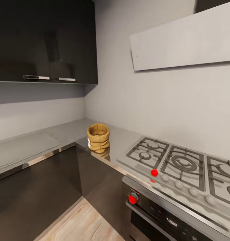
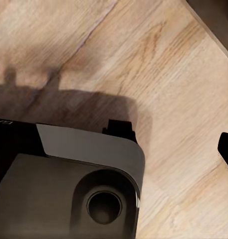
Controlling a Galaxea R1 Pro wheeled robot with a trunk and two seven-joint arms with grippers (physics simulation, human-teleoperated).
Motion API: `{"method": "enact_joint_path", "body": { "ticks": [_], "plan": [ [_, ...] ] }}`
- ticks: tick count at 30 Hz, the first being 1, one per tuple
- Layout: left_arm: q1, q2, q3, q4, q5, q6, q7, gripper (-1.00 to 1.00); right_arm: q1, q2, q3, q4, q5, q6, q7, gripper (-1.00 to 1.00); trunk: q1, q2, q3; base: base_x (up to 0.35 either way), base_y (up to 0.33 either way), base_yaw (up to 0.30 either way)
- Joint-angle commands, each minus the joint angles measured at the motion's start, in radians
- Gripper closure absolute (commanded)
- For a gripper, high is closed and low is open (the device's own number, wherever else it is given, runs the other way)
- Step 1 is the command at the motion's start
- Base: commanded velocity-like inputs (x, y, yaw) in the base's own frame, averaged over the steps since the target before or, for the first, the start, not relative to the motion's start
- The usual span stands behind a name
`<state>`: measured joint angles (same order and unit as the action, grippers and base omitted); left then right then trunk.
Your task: In the kitchen, take the popcorn bag from the countertop, put it into the microwave, and heat it until the popcorn is cooked so the cooked popcorn ends up inside the bag.
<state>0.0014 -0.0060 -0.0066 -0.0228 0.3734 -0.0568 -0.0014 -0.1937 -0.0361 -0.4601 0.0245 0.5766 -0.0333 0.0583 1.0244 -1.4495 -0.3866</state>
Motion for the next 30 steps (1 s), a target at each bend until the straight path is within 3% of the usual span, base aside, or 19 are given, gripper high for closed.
{"method": "enact_joint_path", "body": {
  "ticks": [1, 16, 23, 25, 26, 28, 30],
  "plan": [
    [0.0, 0.0, -0.001, -0.001, 0.006, -0.002, 0.0, -1.0, -0.001, -0.001, -0.008, 0.003, 0.006, -0.003, 0.002, -1.0, 0.001, 0.0, -0.001, 0.293, 0.103, 0.0],
    [0.0, -0.002, -0.001, -0.001, 0.004, -0.002, 0.0, -1.0, -0.001, -0.001, -0.009, 0.002, 0.006, -0.003, 0.002, -1.0, 0.001, 0.0, -0.001, 0.294, 0.134, 0.0],
    [0.0, -0.006, 0.001, -0.002, 0.007, -0.003, 0.011, -1.0, -0.001, -0.001, -0.009, 0.003, 0.006, -0.003, 0.001, -1.0, 0.001, 0.0, -0.001, 0.051, 0.028, 0.0],
    [0.0, -0.007, 0.002, -0.002, 0.016, -0.003, 0.013, -1.0, -0.001, -0.002, -0.009, 0.002, 0.006, -0.003, 0.0, -1.0, 0.001, 0.0, -0.001, 0.003, 0.001, 0.0],
    [0.0, -0.007, 0.002, -0.002, 0.037, -0.003, 0.025, -1.0, -0.001, -0.001, -0.009, 0.002, 0.006, -0.003, 0.0, -1.0, 0.001, 0.0, -0.001, 0.0, 0.0, 0.0],
    [0.0, -0.008, 0.001, -0.003, 0.077, -0.004, 0.083, -1.0, -0.001, -0.001, -0.009, 0.002, 0.006, -0.003, -0.001, -1.0, 0.001, 0.0, -0.001, 0.0, 0.0, 0.0],
    [0.0, -0.008, 0.001, -0.005, 0.09, -0.004, 0.121, -1.0, -0.001, -0.001, -0.009, 0.002, 0.006, -0.003, -0.001, -1.0, 0.001, 0.0, -0.001, 0.0, 0.0, 0.0]
  ]
}}
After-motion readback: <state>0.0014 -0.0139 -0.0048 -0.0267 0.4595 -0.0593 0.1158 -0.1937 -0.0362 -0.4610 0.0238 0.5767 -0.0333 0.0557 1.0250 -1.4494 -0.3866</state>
